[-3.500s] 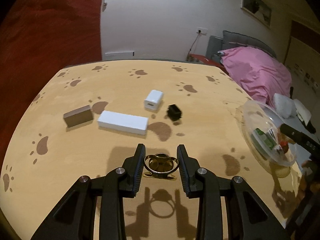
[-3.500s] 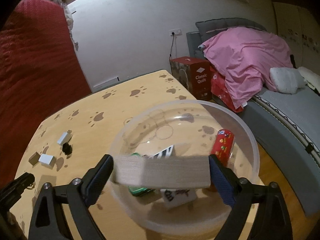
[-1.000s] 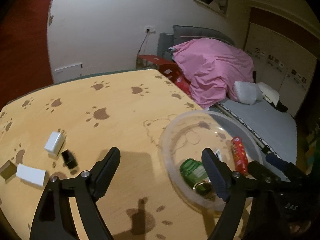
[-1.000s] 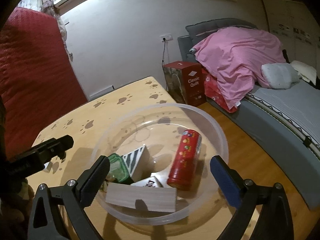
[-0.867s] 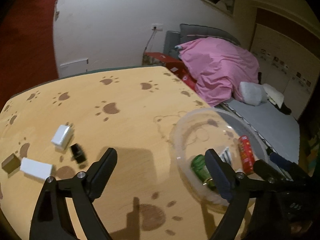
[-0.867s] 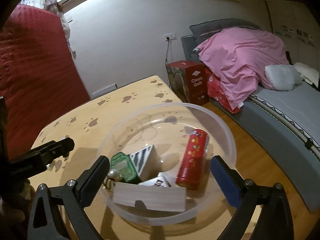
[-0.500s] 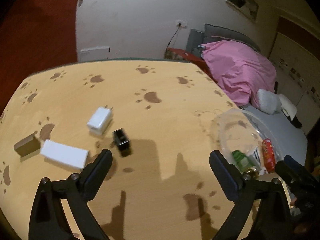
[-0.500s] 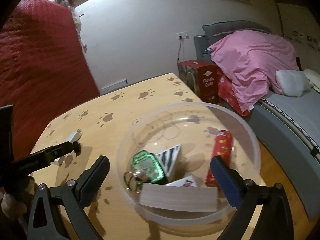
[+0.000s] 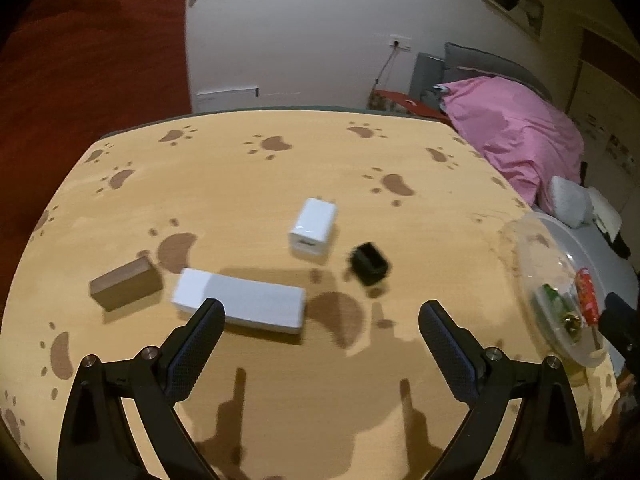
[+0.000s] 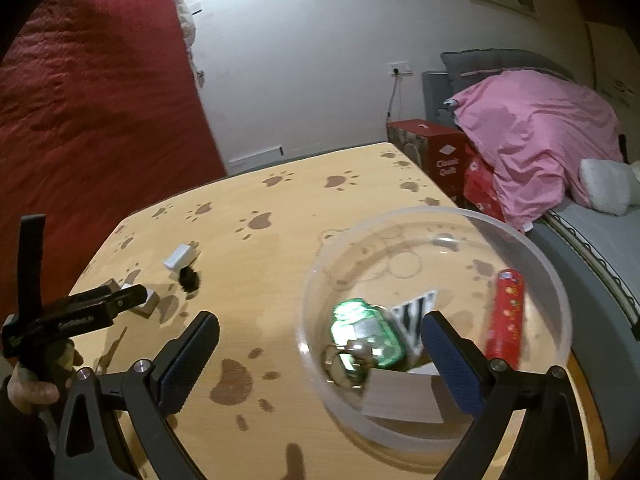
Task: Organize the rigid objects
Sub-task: 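Move both tools back to the table and grasp the white bar with left tool, then grasp the black cube with the right tool while left holds the white bar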
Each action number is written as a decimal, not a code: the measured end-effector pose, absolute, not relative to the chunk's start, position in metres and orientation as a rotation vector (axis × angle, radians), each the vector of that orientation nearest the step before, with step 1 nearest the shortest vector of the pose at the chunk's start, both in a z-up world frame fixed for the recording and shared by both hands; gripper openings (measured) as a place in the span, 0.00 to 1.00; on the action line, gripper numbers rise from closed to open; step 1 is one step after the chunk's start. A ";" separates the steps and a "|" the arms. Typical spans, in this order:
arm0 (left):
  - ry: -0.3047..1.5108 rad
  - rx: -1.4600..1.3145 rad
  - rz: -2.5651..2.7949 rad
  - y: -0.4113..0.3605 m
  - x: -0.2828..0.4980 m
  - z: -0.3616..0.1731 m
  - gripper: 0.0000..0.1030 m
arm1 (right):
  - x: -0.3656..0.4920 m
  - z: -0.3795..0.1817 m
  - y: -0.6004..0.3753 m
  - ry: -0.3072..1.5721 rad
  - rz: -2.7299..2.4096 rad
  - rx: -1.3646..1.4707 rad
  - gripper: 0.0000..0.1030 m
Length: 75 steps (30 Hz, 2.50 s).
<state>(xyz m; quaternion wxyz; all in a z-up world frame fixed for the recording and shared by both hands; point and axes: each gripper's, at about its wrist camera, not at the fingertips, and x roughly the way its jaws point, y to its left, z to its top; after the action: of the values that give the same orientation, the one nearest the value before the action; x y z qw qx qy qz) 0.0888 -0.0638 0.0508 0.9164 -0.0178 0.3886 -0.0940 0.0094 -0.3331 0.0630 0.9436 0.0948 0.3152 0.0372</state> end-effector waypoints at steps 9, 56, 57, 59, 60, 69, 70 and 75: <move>0.862 -0.057 -0.158 -0.034 0.108 0.028 0.95 | 0.018 0.059 -0.299 0.675 0.148 0.137 1.00; 0.734 -0.043 -0.158 -0.016 0.103 0.030 0.91 | 0.113 0.022 -0.202 0.865 0.269 -0.006 0.73; 0.730 -0.046 -0.157 -0.015 0.103 0.031 0.91 | 0.116 0.022 -0.200 0.866 0.272 -0.006 0.69; 0.723 -0.052 -0.153 -0.013 0.102 0.032 0.91 | 0.122 0.023 -0.195 0.870 0.293 -0.001 0.66; 0.721 -0.054 -0.152 -0.012 0.101 0.032 0.91 | 0.124 0.022 -0.193 0.871 0.299 0.001 0.63; 0.715 -0.081 -0.139 -0.006 0.100 0.032 0.91 | 0.141 0.017 -0.171 0.875 0.337 -0.030 0.41; 0.714 -0.082 -0.139 -0.006 0.100 0.032 0.91 | 0.142 0.017 -0.170 0.871 0.336 -0.034 0.40; 0.714 -0.081 -0.142 -0.006 0.100 0.030 0.91 | 0.142 0.017 -0.170 0.859 0.330 -0.038 0.26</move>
<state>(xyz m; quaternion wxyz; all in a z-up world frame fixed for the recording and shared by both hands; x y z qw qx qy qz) 0.1004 -0.0058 0.0304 0.9337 -0.0397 0.3490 -0.0696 0.1422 -0.1698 0.0168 0.8958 -0.0184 0.4145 0.1594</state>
